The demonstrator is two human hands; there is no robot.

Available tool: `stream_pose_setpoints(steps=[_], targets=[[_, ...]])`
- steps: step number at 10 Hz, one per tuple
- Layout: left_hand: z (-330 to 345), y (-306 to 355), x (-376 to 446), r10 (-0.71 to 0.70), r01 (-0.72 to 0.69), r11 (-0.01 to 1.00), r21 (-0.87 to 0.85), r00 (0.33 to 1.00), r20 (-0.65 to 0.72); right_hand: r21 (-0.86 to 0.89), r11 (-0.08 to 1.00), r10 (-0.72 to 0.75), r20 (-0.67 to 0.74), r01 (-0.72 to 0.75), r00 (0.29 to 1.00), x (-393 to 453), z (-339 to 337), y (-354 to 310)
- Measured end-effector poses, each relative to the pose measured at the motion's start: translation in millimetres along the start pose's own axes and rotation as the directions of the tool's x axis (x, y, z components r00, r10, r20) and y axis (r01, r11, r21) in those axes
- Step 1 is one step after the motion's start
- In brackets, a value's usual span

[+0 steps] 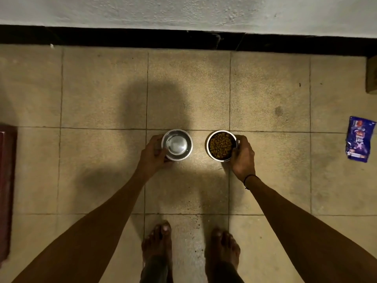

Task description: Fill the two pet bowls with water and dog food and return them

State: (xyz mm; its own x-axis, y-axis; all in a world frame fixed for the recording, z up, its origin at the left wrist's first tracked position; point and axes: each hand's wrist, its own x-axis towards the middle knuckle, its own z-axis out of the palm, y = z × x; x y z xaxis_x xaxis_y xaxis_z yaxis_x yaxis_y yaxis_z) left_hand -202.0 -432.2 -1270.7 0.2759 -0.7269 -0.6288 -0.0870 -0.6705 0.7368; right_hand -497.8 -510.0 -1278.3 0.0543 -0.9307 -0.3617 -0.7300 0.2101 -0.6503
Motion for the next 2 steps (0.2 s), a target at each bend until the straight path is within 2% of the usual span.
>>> stream_pose_setpoints(steps=[1,2], targets=[[-3.3,9.2,-10.5,-0.086,0.087,0.996,0.011,0.995,-0.044,-0.097,0.994,0.058,-0.016,-0.059,0.998,-2.9,-5.7,-5.0],[-16.9,15.6,-25.1,-0.092,0.114,0.984,0.134,0.983,-0.157,-0.201,0.965,0.155,-0.085,-0.169,0.984,-13.9,-28.6,-29.3]])
